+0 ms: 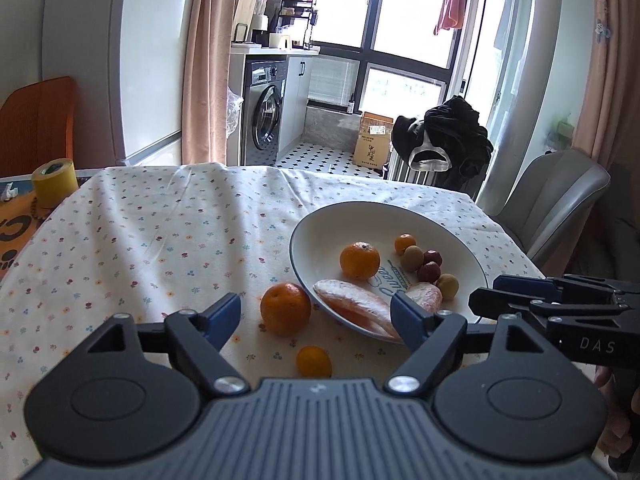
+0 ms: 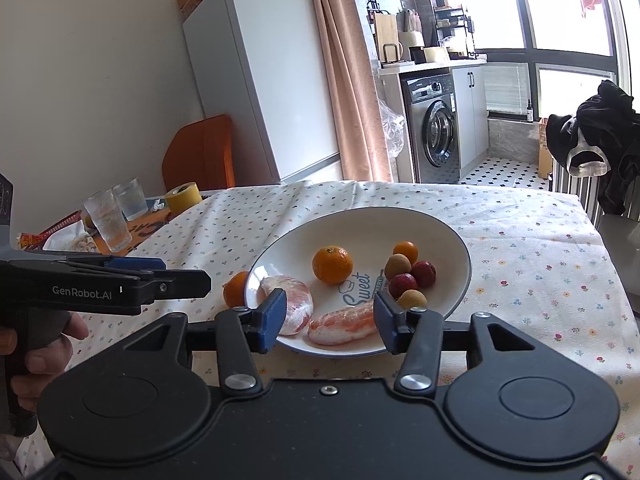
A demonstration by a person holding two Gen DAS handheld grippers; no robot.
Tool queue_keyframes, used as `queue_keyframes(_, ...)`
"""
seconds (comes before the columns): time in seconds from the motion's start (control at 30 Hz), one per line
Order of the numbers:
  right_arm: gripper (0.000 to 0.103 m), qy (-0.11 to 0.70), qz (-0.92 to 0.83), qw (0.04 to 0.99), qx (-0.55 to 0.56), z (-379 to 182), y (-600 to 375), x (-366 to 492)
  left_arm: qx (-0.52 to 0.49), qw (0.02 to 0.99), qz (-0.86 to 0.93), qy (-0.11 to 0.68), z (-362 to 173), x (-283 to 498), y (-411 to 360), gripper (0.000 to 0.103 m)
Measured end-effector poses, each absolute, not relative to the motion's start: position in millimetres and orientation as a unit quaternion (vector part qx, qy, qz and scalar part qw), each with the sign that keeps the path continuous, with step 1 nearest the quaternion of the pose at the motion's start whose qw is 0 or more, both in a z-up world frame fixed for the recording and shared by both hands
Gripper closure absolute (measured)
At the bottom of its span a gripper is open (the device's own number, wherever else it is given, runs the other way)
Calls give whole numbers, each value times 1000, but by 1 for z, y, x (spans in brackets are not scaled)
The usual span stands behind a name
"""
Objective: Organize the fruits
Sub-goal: 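Lower the kiwi into the bowl and open the left tool while the right tool releases its kiwi, then grasp the small tangerine on the cloth with the left tool and lift it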
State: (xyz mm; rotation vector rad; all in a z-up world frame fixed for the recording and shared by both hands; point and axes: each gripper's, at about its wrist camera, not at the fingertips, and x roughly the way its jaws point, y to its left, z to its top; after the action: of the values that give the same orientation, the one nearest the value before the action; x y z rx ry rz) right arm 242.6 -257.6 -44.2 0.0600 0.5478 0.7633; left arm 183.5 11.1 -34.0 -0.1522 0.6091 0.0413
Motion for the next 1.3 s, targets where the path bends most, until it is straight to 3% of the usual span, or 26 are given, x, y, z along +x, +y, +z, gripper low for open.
queue_keyframes(0.4, 43, 268, 381, 884, 23, -46, -248, 225, -90, 947, 34, 307, -45, 166, 26, 22)
queue_keyframes(1.3, 40, 284, 401, 871, 5, -58, -229, 203, -101, 940, 21, 325, -70, 149, 34, 22)
